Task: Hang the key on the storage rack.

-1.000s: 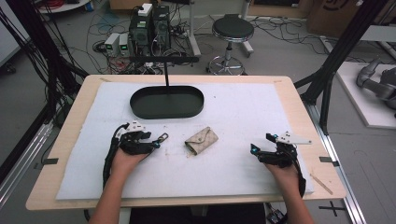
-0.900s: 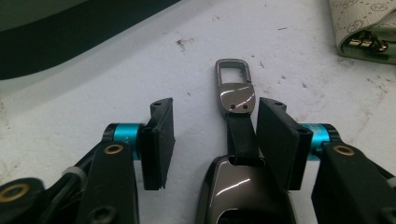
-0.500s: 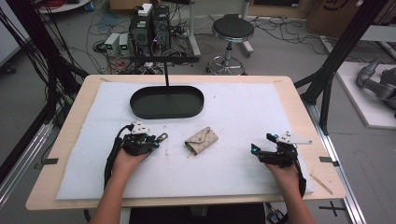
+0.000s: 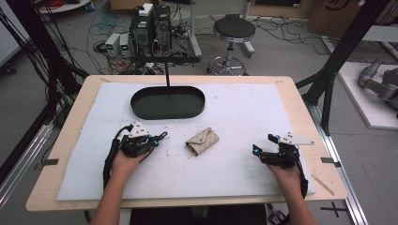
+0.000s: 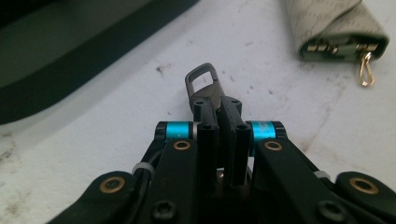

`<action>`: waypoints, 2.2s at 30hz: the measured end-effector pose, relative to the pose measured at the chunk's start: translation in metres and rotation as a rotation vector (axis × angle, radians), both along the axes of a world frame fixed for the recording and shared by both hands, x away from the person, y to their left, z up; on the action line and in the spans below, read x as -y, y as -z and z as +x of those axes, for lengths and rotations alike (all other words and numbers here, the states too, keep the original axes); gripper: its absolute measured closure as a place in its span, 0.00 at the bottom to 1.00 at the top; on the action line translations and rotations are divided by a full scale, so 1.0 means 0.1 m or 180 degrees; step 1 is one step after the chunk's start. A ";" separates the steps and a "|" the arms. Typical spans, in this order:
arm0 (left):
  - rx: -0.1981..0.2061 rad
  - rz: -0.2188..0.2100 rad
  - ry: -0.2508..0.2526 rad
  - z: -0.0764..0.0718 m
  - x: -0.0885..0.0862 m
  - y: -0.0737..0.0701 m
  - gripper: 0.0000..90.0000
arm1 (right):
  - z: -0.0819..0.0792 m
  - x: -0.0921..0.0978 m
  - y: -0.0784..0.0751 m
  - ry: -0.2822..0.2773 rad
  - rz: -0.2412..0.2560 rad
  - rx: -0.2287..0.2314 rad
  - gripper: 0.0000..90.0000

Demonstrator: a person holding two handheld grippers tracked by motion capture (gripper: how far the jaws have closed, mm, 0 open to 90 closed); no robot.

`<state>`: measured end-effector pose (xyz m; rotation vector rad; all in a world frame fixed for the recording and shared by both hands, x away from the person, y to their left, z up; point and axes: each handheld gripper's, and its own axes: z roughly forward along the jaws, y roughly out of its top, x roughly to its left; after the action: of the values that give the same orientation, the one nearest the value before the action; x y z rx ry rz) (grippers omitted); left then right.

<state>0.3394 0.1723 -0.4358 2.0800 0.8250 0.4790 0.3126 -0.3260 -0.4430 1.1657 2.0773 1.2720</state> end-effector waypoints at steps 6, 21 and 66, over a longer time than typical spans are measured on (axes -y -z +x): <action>0.0102 -0.0239 -0.0017 -0.04 -0.06 -0.10 0.95 | 0.00 -0.01 0.00 -0.0018 -0.0005 0.0013 0.18; 0.0313 -0.0555 0.0018 0.15 -0.09 -0.62 0.95 | -0.01 -0.06 -0.01 -0.0056 0.0038 0.0003 0.18; 0.0451 -0.0310 -0.0231 1.53 0.30 -1.45 0.96 | 0.04 0.00 0.03 -0.0008 0.0090 -0.0043 0.19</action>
<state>0.4919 0.1426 -0.2908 1.9088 0.8257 0.6064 0.3163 -0.3261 -0.4457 1.1874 2.0772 1.3022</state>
